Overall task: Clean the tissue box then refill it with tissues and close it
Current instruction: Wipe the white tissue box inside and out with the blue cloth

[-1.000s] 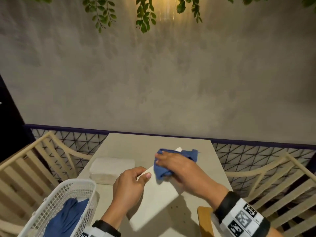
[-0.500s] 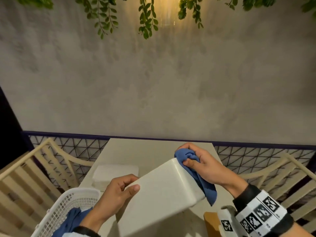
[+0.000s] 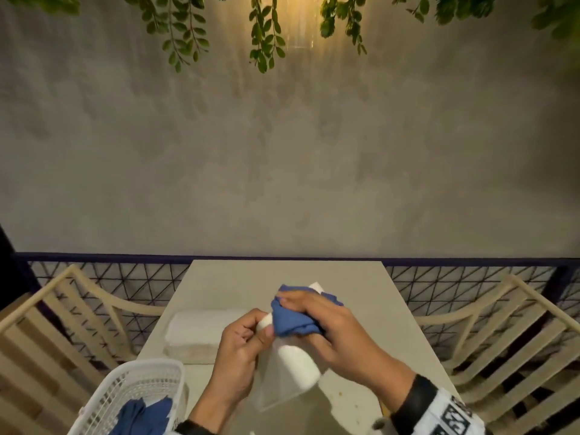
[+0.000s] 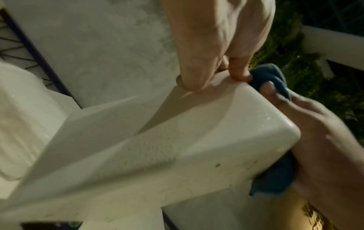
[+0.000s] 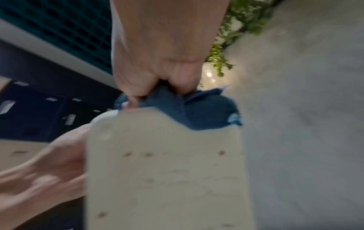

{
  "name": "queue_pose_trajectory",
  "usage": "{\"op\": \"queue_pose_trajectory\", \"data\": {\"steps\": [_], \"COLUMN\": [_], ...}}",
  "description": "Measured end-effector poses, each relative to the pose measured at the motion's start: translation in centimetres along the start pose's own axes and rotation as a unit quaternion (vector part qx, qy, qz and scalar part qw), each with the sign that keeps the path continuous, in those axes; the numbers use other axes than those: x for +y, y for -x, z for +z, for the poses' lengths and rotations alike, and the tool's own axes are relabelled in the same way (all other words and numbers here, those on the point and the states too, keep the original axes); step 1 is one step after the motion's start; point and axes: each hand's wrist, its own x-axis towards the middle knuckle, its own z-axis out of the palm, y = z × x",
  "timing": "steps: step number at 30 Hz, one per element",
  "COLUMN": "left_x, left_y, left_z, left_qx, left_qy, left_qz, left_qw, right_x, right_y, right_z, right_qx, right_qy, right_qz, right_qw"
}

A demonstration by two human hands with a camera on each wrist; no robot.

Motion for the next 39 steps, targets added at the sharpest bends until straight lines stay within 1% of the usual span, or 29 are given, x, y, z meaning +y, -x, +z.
{"op": "queue_pose_trajectory", "data": {"steps": [1, 3, 4, 5, 7, 8, 9, 11, 12, 13, 16, 17, 19, 20, 21, 22, 24, 25, 26, 28, 29, 30, 31, 33, 34, 35, 36, 38, 39], "left_x": [-0.1, -0.4, -0.6, -0.7, -0.7, -0.5, -0.4, -0.3, -0.3, -0.4, -0.2, -0.1, -0.2, -0.2, -0.2, -0.2, -0.4, -0.4, -0.3, -0.3, -0.2, -0.1, -0.1, 0.0, 0.2, 0.3, 0.4, 0.3, 0.4], "left_y": [0.1, 0.3, 0.3, 0.3, 0.0, 0.0, 0.1, 0.4, 0.4, 0.2, 0.0, 0.0, 0.1, 0.0, -0.2, -0.3, -0.4, -0.4, -0.3, -0.3, -0.3, -0.4, -0.5, -0.7, -0.6, -0.5, -0.4, -0.5, -0.6], "left_z": [-0.1, 0.0, 0.1, 0.3, 0.2, 0.1, 0.0, -0.1, -0.1, 0.0, -0.3, -0.4, -0.5, -0.4, -0.4, -0.6, -1.3, -1.6, -1.8, -1.6, -1.3, -1.1, -1.1, -1.6, -1.9, -2.0, -2.0, -1.5, -1.3], "left_qx": [-0.015, -0.02, -0.015, -0.007, 0.006, 0.003, -0.005, -0.006, 0.0, 0.006, 0.015, 0.01, 0.008, 0.016, 0.026, 0.033, 0.037, 0.035, 0.033, 0.041, 0.045, 0.048, 0.049, 0.036, 0.027, 0.021, 0.019, 0.027, 0.032], "left_qy": [0.001, -0.015, -0.018, -0.013, 0.006, 0.007, 0.0, -0.022, -0.028, -0.028, -0.021, -0.031, -0.047, -0.042, -0.026, -0.004, 0.031, 0.038, 0.038, 0.02, 0.015, 0.02, 0.037, 0.066, 0.068, 0.062, 0.049, 0.025, 0.027], "left_qz": [-0.001, -0.002, 0.002, 0.011, 0.029, 0.037, 0.042, 0.04, 0.039, 0.043, 0.061, 0.062, 0.058, 0.054, 0.051, 0.048, 0.041, 0.035, 0.029, 0.025, 0.027, 0.032, 0.037, 0.044, 0.043, 0.04, 0.038, 0.039, 0.043], "left_qw": [1.0, 1.0, 1.0, 1.0, 1.0, 0.999, 0.999, 0.999, 0.999, 0.999, 0.998, 0.998, 0.997, 0.998, 0.998, 0.998, 0.998, 0.998, 0.998, 0.999, 0.999, 0.998, 0.997, 0.996, 0.996, 0.997, 0.998, 0.999, 0.998], "right_x": [1.0, 2.2, 2.1, 1.6, 0.3, 0.3, 1.0, 2.1, 2.1, 1.6, 0.6, 1.3, 2.5, 2.4, 1.6, 0.7, -0.3, 0.3, 1.4, 2.7, 2.4, 1.4, 0.3, -1.0, -0.6, 0.3, 1.3, 2.1, 1.6], "right_y": [0.3, 0.0, -0.2, -0.4, -0.2, 0.0, -0.1, -0.6, -0.7, -0.8, -0.4, -0.6, -1.0, -1.2, -1.3, -1.1, -0.1, 0.2, 0.0, -0.9, -1.4, -1.8, -1.9, -0.6, 0.0, 0.2, -0.1, -1.0, -1.6], "right_z": [-0.6, -1.7, -1.5, -1.0, 0.3, 0.3, -0.1, -1.0, -0.9, -0.5, 0.6, 0.3, -0.3, -0.2, 0.2, 0.8, 1.2, 0.5, -0.3, -1.2, -0.9, -0.3, 0.4, 0.7, 0.1, -0.7, -1.2, -1.2, -0.7], "right_qx": [0.009, 0.068, 0.084, 0.082, 0.026, 0.003, -0.001, 0.053, 0.073, 0.075, 0.023, 0.024, 0.07, 0.085, 0.081, 0.049, -0.045, -0.074, -0.069, 0.007, 0.035, 0.046, 0.019, -0.077, -0.116, -0.127, -0.097, 0.009, 0.044], "right_qy": [0.005, 0.004, 0.007, 0.012, 0.004, -0.003, 0.002, 0.004, 0.005, 0.006, -0.003, 0.001, -0.009, -0.009, -0.004, -0.004, -0.021, -0.019, -0.016, -0.014, -0.013, -0.017, -0.023, -0.021, -0.015, -0.014, -0.02, -0.022, -0.019], "right_qz": [0.012, 0.098, 0.113, 0.094, 0.008, -0.014, -0.006, 0.077, 0.098, 0.089, 0.016, 0.032, 0.105, 0.116, 0.095, 0.053, -0.051, -0.069, -0.054, 0.046, 0.08, 0.074, 0.04, -0.08, -0.109, -0.108, -0.079, -0.004, 0.01], "right_qw": [1.0, 0.993, 0.99, 0.992, 1.0, 1.0, 1.0, 0.996, 0.992, 0.993, 1.0, 0.999, 0.992, 0.99, 0.992, 0.997, 0.997, 0.995, 0.996, 0.999, 0.996, 0.996, 0.999, 0.994, 0.987, 0.986, 0.992, 1.0, 0.999]}}
